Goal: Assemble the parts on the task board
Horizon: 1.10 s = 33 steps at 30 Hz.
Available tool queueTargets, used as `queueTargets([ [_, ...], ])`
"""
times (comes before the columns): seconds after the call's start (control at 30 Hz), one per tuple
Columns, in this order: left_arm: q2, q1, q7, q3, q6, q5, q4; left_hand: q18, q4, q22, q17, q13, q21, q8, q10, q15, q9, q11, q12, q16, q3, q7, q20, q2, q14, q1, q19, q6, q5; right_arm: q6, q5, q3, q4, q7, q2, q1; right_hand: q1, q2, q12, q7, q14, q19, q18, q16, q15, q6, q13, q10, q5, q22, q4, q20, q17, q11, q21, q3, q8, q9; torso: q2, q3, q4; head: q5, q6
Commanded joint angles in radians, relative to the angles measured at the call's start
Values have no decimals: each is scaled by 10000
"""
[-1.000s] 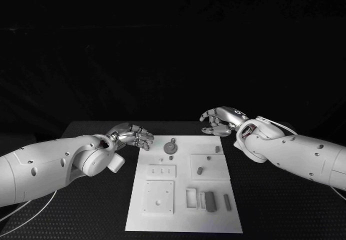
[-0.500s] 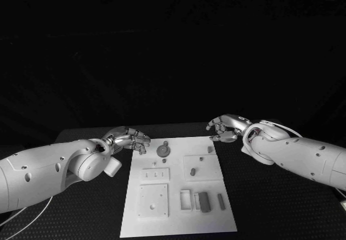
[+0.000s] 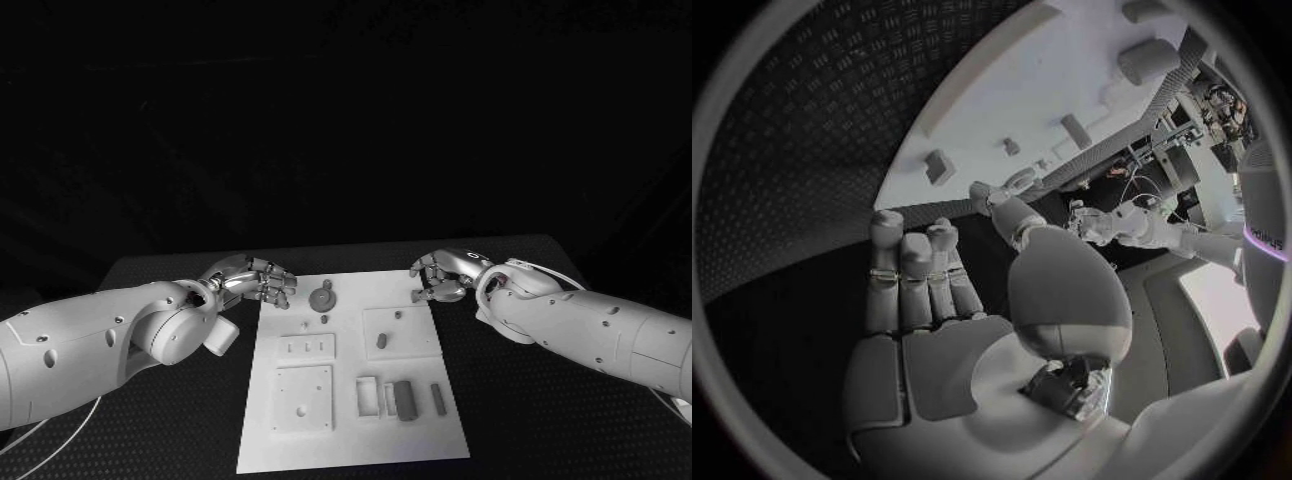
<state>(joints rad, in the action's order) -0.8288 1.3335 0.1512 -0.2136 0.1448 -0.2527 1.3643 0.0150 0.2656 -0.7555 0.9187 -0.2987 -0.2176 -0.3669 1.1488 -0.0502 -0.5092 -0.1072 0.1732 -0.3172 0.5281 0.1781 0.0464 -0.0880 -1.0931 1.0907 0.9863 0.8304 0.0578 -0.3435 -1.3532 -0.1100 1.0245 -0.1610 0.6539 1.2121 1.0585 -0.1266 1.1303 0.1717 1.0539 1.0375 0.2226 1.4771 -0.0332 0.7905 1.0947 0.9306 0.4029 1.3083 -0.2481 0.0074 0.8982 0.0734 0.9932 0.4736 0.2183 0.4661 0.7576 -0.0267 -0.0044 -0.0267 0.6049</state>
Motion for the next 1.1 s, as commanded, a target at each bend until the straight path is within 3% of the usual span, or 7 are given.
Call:
queueTargets([
  [0.03, 22, -8, 149, 5, -219, 51, 9, -29, -44, -14, 17, -12, 52, 62, -17, -28, 7, -38, -41, 62, -16, 25, 1, 14, -77, -100, 2, -55, -40, -160, -166, 4, -142, -16, -80, -57, 16, -122, -32, 136, -69, -51, 392, -26, -1, -183, -18, -98, 59, 122, 73, 23, -11, -1, -40, -12, -40, -16, 0, 25, 10, 28, 37],
  [0.27, 15, -11, 97, 5, -199, 40, 11, -29, -49, -17, 23, -15, 54, 67, -22, -28, 7, -41, -47, 69, -16, 29, 0, 24, -79, -106, 5, -61, -40, -201, -276, 4, -382, 8, -194, -209, -2, -151, -19, 152, -79, -53, 392, -20, 16, -203, -24, -114, 59, 126, 112, 28, -9, 16, -47, -20, -40, -21, -4, 46, -7, 24, 87],
  [0.83, -26, -10, 94, 7, -222, 19, 62, -29, -53, -21, 33, -21, 61, 72, -24, -28, 6, -44, -55, 80, -17, 32, 0, 30, -83, -112, 5, -64, -41, -228, -448, 5, -601, 107, -311, -335, 32, -44, 89, 176, -58, 9, 392, 57, 45, 67, -51, -98, 60, 157, 216, 8, 14, 41, -27, -17, 157, 30, -5, 45, -14, 7, 153],
  [1.1, -29, -9, 85, 7, -224, 2, 70, -29, -55, -23, 38, -24, 63, 73, -23, -28, 5, -44, -57, 85, -18, 33, 0, 30, -85, -116, 6, -63, -41, -186, -529, 5, -611, 125, -386, -352, 39, 264, 325, -101, 153, 194, 392, 282, -185, 832, -81, 120, 66, 210, 244, -110, 72, -217, 190, -66, 612, 174, -9, 49, -13, 5, 186],
])
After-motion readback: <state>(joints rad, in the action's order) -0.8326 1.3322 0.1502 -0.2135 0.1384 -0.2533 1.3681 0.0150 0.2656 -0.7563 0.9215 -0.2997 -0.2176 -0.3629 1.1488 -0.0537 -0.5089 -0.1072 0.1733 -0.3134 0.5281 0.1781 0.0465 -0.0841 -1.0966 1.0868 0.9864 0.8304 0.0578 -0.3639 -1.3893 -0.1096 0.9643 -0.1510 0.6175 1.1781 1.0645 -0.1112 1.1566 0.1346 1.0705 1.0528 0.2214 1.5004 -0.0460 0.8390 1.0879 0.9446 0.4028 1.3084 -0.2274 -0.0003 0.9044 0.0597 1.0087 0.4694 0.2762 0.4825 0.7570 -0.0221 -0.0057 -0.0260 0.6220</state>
